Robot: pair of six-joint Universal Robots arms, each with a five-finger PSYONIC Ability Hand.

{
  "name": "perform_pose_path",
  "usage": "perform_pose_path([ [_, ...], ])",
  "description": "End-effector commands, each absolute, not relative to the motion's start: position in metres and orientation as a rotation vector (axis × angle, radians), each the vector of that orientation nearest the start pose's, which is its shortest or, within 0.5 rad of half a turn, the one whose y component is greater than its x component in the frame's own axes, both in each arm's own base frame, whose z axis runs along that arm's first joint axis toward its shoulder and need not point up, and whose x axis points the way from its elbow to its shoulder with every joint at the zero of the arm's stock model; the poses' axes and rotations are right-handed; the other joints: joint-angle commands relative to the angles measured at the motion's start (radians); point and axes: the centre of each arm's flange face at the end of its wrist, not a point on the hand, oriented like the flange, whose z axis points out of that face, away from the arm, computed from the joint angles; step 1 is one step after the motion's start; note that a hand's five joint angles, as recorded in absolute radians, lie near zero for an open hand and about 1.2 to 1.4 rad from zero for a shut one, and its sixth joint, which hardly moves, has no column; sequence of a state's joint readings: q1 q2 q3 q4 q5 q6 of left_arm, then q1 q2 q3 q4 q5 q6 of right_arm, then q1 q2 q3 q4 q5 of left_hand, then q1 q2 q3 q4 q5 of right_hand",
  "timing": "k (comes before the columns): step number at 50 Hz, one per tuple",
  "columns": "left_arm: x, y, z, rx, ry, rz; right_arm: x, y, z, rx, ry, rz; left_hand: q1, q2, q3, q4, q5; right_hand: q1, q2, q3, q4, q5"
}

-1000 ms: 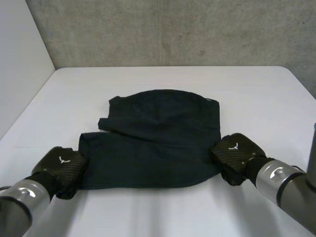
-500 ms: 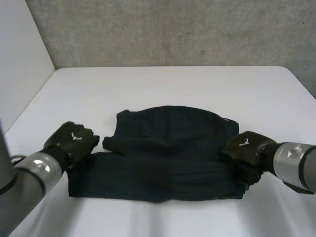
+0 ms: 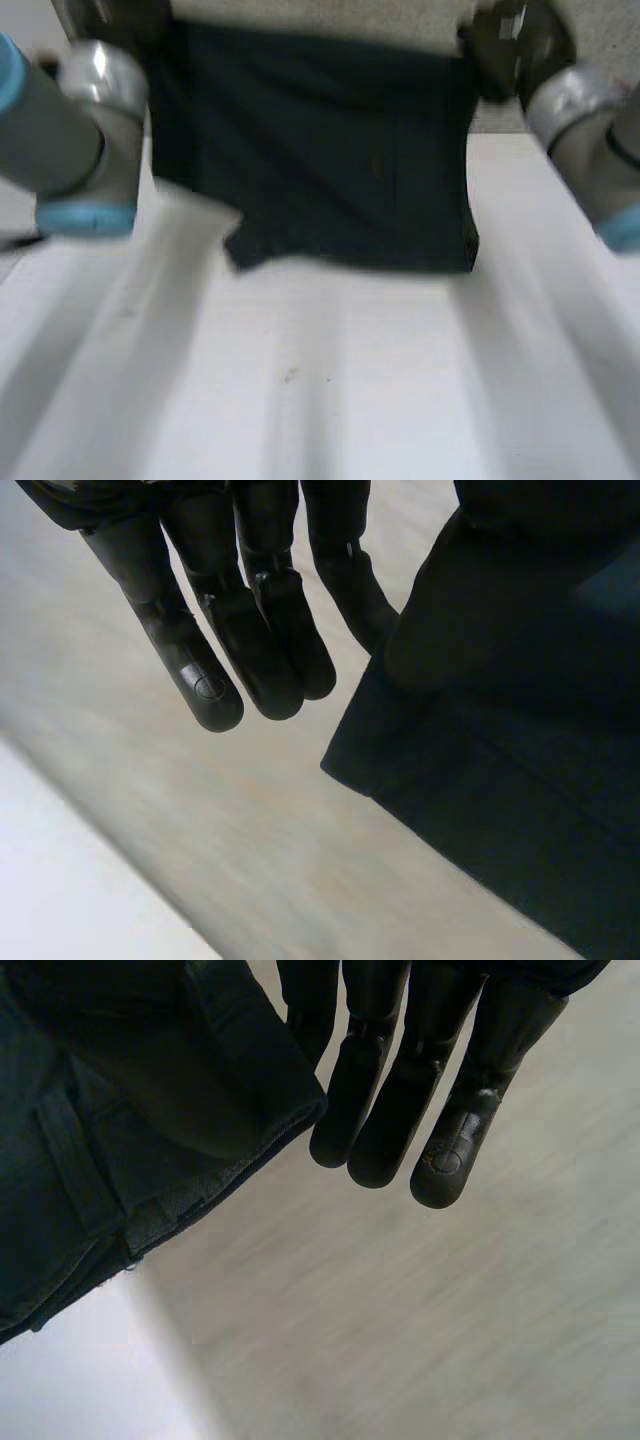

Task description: Fold the shorts.

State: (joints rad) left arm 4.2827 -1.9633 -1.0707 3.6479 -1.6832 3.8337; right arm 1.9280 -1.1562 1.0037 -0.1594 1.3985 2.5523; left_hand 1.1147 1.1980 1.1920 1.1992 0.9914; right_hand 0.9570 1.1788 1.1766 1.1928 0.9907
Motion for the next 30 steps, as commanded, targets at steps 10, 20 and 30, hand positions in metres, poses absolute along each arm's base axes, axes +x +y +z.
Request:
perform_pose_path([
  [10,-0.288,-0.297,0.410,0.455,1.151,-2.731,0.297,-0.329,0.388,-0.857,1.386,-2.713,0.282,0.198,0.204,0.197,0.230,0.439,0.217,0.220,0.203,0.231],
  [20,-0.271,-0.280,0.279,0.706,1.690,-2.403,0.306,-0.314,0.288,-1.154,1.647,-2.281,0.282,0.198,0.204,0.197,0.230,0.439,0.217,0.220,0.203,0.231],
  [30,-0.249,-0.251,0.215,0.848,1.963,-2.113,0.293,-0.279,0.193,-1.340,1.970,-1.854,0.282,0.198,0.204,0.197,0.230,0.439,0.217,0.220,0.203,0.231],
])
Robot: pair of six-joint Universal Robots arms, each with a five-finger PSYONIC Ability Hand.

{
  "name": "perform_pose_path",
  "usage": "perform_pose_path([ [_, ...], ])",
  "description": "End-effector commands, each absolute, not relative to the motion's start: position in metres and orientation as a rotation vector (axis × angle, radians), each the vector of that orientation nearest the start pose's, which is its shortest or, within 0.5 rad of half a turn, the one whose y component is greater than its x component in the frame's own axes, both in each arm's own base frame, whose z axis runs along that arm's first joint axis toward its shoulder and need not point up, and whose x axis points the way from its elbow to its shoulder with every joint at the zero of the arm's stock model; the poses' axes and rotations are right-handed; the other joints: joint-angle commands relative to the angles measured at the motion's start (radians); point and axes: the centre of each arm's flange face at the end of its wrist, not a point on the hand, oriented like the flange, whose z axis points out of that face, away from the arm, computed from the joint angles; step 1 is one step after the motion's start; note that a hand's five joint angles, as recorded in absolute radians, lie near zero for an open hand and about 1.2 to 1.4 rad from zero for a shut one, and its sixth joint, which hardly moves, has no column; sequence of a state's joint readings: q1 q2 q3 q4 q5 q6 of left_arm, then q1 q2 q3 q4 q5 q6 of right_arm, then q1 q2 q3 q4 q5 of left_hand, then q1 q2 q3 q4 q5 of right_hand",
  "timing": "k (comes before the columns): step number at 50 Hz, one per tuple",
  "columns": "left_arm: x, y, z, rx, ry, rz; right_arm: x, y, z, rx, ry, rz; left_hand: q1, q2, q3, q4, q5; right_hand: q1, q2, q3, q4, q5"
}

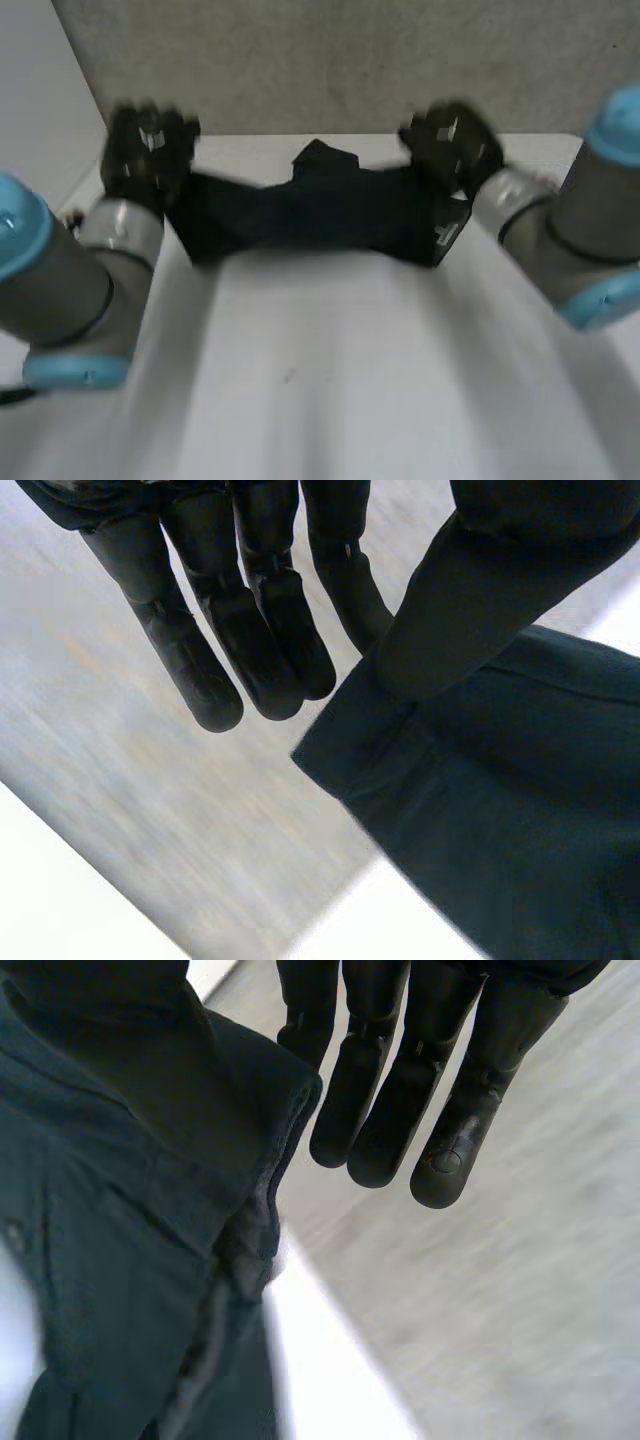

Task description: Fold the shorts.

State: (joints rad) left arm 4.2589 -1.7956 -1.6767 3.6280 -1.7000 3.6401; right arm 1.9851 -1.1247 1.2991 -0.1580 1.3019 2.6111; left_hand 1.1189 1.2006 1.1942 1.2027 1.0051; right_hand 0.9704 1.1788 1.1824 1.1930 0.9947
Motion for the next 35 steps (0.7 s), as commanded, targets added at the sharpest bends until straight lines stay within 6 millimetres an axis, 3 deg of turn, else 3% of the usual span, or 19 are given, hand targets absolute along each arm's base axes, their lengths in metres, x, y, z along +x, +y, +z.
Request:
perform_pose_path([
  [1,-0.245,-0.245,0.222,0.843,1.954,-2.114,0.291,-0.277,0.193,-1.340,1.978,-1.848,0.277,0.196,0.202,0.194,0.217,0.426,0.217,0.214,0.203,0.227],
  [6,-0.227,-0.223,0.235,0.867,2.022,-2.015,0.279,-0.255,0.222,-1.341,2.009,-1.820,0.277,0.196,0.202,0.194,0.217,0.426,0.217,0.214,0.203,0.227],
  [11,-0.217,-0.187,0.236,1.018,2.168,-1.867,0.262,-0.215,0.250,-1.390,2.099,-1.636,0.277,0.196,0.202,0.194,0.217,0.426,0.217,0.214,0.203,0.227],
  [18,-0.212,-0.157,0.241,1.126,2.229,-1.818,0.240,-0.164,0.240,-1.646,2.228,-1.216,0.277,0.196,0.202,0.194,0.217,0.426,0.217,0.214,0.203,0.227],
  [22,-0.210,-0.150,0.244,1.156,2.206,-1.809,0.232,-0.145,0.239,-1.745,2.201,-1.123,0.277,0.196,0.202,0.194,0.217,0.426,0.217,0.214,0.203,0.227],
  [29,-0.211,-0.151,0.239,1.248,2.136,-1.746,0.226,-0.139,0.232,-1.729,2.224,-1.047,0.277,0.196,0.202,0.194,0.217,0.426,0.217,0.214,0.203,0.227],
  [33,-0.216,-0.163,0.241,1.271,2.079,-1.758,0.223,-0.154,0.238,-1.651,2.232,-1.098,0.277,0.196,0.202,0.194,0.217,0.426,0.217,0.214,0.203,0.227],
  [35,-0.224,-0.182,0.247,1.235,2.012,-1.837,0.216,-0.177,0.246,-1.524,2.279,-1.209,0.277,0.196,0.202,0.194,0.217,0.426,0.217,0.214,0.203,0.227],
])
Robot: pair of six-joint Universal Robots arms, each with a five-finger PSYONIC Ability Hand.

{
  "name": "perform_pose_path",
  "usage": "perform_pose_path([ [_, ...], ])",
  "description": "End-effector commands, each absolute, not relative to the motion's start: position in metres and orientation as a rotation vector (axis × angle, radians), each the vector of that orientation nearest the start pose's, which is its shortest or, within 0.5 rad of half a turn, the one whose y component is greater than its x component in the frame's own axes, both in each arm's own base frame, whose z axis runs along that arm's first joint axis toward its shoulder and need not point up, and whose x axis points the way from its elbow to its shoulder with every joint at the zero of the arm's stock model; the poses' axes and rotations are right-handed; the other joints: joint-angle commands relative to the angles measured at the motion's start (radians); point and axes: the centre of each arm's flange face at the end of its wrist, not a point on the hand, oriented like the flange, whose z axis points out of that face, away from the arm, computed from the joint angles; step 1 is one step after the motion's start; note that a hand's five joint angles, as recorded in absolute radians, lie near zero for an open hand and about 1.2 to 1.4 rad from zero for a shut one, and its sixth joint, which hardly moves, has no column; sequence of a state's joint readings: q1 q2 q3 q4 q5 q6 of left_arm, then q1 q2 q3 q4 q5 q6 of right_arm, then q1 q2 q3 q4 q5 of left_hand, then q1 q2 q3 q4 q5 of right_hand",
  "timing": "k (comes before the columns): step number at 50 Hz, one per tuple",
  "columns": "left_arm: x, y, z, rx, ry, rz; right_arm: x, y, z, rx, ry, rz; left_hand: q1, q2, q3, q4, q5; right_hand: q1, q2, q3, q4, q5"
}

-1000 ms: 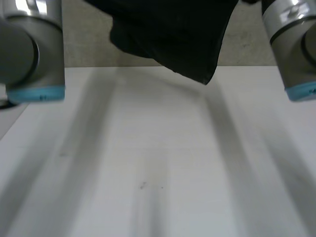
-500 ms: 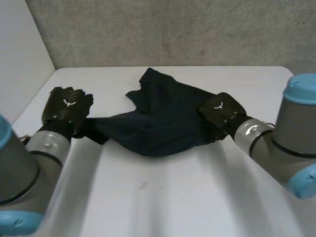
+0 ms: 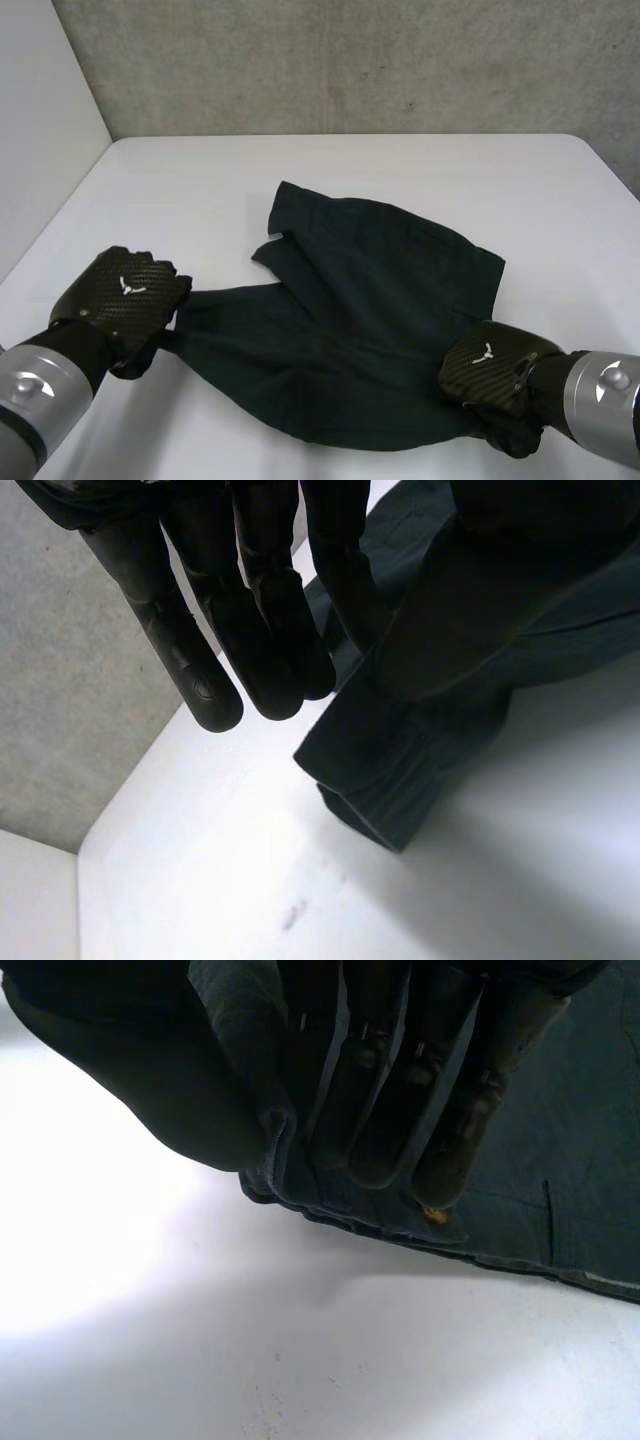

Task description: Fold the shorts.

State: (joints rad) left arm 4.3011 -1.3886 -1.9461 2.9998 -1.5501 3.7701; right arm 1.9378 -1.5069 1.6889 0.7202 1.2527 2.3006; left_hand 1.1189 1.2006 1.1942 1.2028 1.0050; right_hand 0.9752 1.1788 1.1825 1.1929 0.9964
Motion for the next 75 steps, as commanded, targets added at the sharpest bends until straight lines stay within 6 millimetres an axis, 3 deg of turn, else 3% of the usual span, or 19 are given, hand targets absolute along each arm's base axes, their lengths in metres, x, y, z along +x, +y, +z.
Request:
perform_pose_path([
  [1,-0.227,-0.190,0.250,1.217,1.986,-1.870,0.214,-0.186,0.248,-1.471,2.292,-1.255,0.277,0.196,0.202,0.193,0.217,0.421,0.217,0.214,0.203,0.225],
  [3,-0.238,-0.214,0.255,1.165,1.901,-1.973,0.207,-0.211,0.254,-1.304,2.323,-1.395,0.277,0.196,0.202,0.193,0.217,0.421,0.217,0.214,0.203,0.225],
  [9,-0.270,-0.269,0.260,1.060,1.690,-2.195,0.205,-0.246,0.250,-1.157,2.302,-1.574,0.277,0.196,0.202,0.193,0.217,0.421,0.217,0.214,0.203,0.225],
  [17,-0.332,-0.327,0.221,1.085,1.580,-2.328,0.206,-0.305,0.225,-1.008,2.305,-1.807,0.277,0.196,0.202,0.193,0.217,0.421,0.217,0.214,0.203,0.225],
  [21,-0.367,-0.356,0.188,1.109,1.559,-2.371,0.207,-0.338,0.205,-0.957,2.332,-1.908,0.277,0.196,0.202,0.193,0.217,0.421,0.217,0.214,0.203,0.225],
  [28,-0.402,-0.369,0.145,1.221,1.507,-2.458,0.209,-0.377,0.166,-0.930,2.494,-1.967,0.277,0.196,0.202,0.193,0.217,0.421,0.217,0.214,0.203,0.225],
  [36,-0.412,-0.389,0.130,1.144,1.451,-2.505,0.218,-0.397,0.147,-0.939,2.440,-2.051,0.277,0.196,0.202,0.193,0.217,0.421,0.217,0.214,0.203,0.225],
  [37,-0.412,-0.391,0.129,1.130,1.446,-2.511,0.221,-0.397,0.144,-0.942,2.429,-2.049,0.277,0.196,0.202,0.193,0.217,0.059,-0.145,-0.148,-0.159,-0.137],
  [39,-0.413,-0.392,0.130,1.114,1.434,-2.530,0.223,-0.397,0.145,-0.935,2.418,-2.048,0.231,0.150,0.156,0.147,0.171,-0.608,-0.812,-0.816,-0.826,-0.804],
  [40,-0.413,-0.392,0.130,1.110,1.435,-2.539,0.225,-0.396,0.146,-0.937,2.410,-2.050,-0.115,-0.197,-0.190,-0.199,-0.176,-0.801,-1.004,-1.008,-1.018,-0.996],
  [41,-0.413,-0.390,0.129,1.099,1.445,-2.558,0.227,-0.395,0.150,-0.939,2.393,-2.061,-0.944,-1.026,-1.020,-1.028,-1.005,-0.801,-1.004,-1.008,-1.018,-0.996],
  [43,-0.415,-0.386,0.127,1.099,1.463,-2.582,0.228,-0.392,0.155,-0.937,2.378,-2.070,-0.851,-0.933,-0.926,-0.935,-0.911,-0.801,-1.004,-1.008,-1.018,-0.996],
  [44,-0.416,-0.383,0.126,1.098,1.470,-2.593,0.227,-0.390,0.167,-0.920,2.352,-2.096,-0.937,-1.019,-1.012,-1.021,-0.997,-0.801,-1.004,-1.008,-1.018,-0.996],
  [49,-0.409,-0.368,0.169,1.024,1.434,-2.701,0.222,-0.372,0.213,-0.843,2.274,-2.170,-0.944,-1.026,-1.020,-1.028,-1.005,-0.801,-1.004,-1.008,-1.018,-0.996],
  [53,-0.398,-0.352,0.194,1.015,1.447,-2.704,0.218,-0.350,0.227,-0.843,2.289,-2.117,-0.944,-1.026,-1.020,-1.028,-1.005,-0.801,-1.004,-1.008,-1.018,-0.996],
  [59,-0.371,-0.327,0.224,0.997,1.507,-2.683,0.212,-0.309,0.205,-0.899,2.446,-1.790,-0.944,-1.026,-1.020,-1.028,-1.005,-0.801,-1.004,-1.008,-1.018,-0.996],
  [64,-0.342,-0.302,0.220,0.985,1.778,-2.607,0.212,-0.282,0.181,-0.793,2.460,-1.593,-0.941,-1.022,-1.016,-1.025,-1.001,-0.801,-1.004,-1.008,-1.018,-0.996],
  [72,-0.312,-0.271,0.200,0.935,2.288,-2.353,0.214,-0.280,0.155,-0.700,2.410,-1.617,-0.911,-0.993,-0.987,-0.995,-0.972,-0.801,-1.004,-1.008,-1.018,-0.996],
  [75,-0.307,-0.264,0.197,0.925,2.368,-2.296,0.217,-0.288,0.137,-0.701,2.426,-1.616,-0.911,-0.993,-0.987,-0.995,-0.972,-0.801,-1.004,-1.008,-1.018,-0.996],
])
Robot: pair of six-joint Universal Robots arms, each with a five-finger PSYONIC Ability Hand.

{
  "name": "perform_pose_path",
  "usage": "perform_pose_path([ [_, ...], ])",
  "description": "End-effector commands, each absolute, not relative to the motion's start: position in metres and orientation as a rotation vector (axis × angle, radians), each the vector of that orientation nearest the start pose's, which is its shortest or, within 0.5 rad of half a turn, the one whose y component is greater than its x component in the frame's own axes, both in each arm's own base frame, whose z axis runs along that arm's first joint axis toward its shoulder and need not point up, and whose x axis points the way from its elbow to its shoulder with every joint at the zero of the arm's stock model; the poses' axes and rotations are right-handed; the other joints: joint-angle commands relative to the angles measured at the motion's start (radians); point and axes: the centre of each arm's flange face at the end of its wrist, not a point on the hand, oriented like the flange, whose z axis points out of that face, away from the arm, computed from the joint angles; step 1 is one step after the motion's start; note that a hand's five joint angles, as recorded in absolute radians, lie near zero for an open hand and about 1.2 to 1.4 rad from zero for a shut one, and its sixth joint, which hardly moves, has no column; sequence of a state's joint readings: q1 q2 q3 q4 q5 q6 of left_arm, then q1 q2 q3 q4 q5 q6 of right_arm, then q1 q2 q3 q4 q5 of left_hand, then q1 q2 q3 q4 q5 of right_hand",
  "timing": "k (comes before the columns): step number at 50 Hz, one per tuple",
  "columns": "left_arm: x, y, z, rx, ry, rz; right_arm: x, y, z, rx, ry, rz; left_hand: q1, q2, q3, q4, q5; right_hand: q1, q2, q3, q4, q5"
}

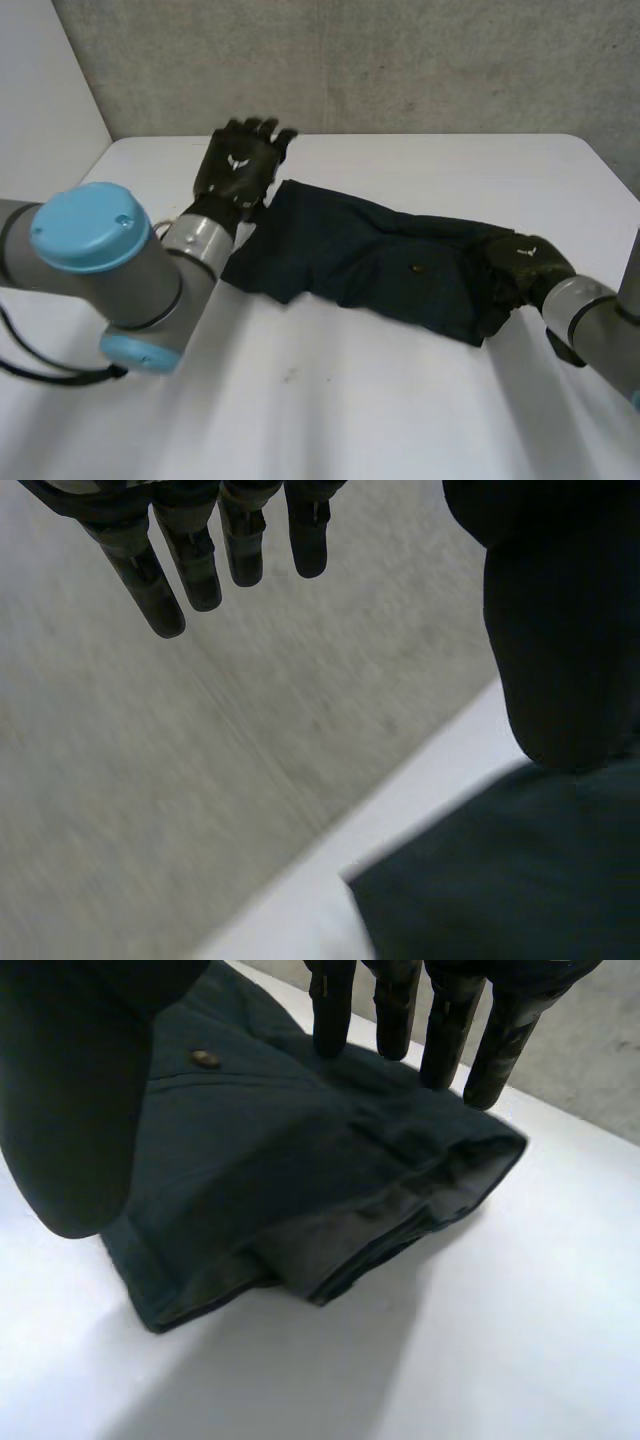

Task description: Fold the shorts.

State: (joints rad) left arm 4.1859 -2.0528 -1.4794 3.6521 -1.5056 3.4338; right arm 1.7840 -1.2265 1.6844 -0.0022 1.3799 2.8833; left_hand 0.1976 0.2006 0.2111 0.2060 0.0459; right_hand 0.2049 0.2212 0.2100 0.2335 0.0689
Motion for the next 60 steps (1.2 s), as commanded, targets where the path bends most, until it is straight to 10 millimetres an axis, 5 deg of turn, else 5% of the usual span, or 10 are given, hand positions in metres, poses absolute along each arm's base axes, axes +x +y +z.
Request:
perform_pose_path([
  [1,-0.304,-0.259,0.195,0.927,2.392,-2.270,0.217,-0.290,0.134,-0.700,2.431,-1.619,0.010,0.007,-0.003,0.002,-0.013,0.012,-0.005,0.007,-0.017,-0.027],
  [3,-0.302,-0.256,0.193,0.929,2.400,-2.259,0.216,-0.293,0.130,-0.702,2.441,-1.624,0.010,0.007,-0.003,0.002,-0.013,0.132,0.116,0.127,0.103,0.093],
  [8,-0.297,-0.255,0.192,0.908,2.394,-2.264,0.213,-0.300,0.126,-0.692,2.448,-1.639,0.010,0.007,-0.003,0.002,-0.013,1.189,1.173,1.184,1.161,1.151],
  [19,-0.292,-0.251,0.204,0.885,2.364,-2.298,0.201,-0.292,0.137,-0.790,2.466,-1.614,0.007,0.004,-0.006,-0.001,-0.016,1.191,1.175,1.186,1.163,1.153],
  [28,-0.276,-0.240,0.225,0.842,2.314,-2.352,0.128,-0.301,0.182,-1.301,2.697,-1.650,-0.005,-0.008,-0.018,-0.013,-0.027,1.191,1.175,1.186,1.163,1.153],
  [33,-0.269,-0.237,0.227,0.820,2.310,-2.352,0.125,-0.311,0.201,-1.497,2.674,-1.691,-0.008,-0.011,-0.021,-0.016,-0.030,1.191,1.175,1.186,1.163,1.153],
  [45,-0.271,-0.240,0.232,0.809,2.274,-2.392,0.258,-0.288,0.243,-1.841,1.968,-1.950,-0.008,-0.011,-0.021,-0.016,-0.030,1.191,1.175,1.186,1.163,1.153],
  [50,-0.275,-0.244,0.245,0.796,2.217,-2.462,0.333,-0.228,0.215,-1.979,1.527,-1.741,-0.005,-0.008,-0.018,-0.013,-0.027,1.191,1.175,1.186,1.163,1.153],
  [55,-0.283,-0.249,0.264,0.790,2.138,-2.552,0.348,-0.211,0.182,-1.993,1.423,-1.554,-0.005,-0.008,-0.018,-0.013,-0.027,1.169,1.153,1.164,1.141,1.131],
  [60,-0.294,-0.252,0.279,0.796,2.072,-2.631,0.345,-0.213,0.189,-1.900,1.508,-1.534,-0.002,-0.005,-0.015,-0.010,-0.025,-0.030,-0.047,-0.036,-0.059,-0.069],
])
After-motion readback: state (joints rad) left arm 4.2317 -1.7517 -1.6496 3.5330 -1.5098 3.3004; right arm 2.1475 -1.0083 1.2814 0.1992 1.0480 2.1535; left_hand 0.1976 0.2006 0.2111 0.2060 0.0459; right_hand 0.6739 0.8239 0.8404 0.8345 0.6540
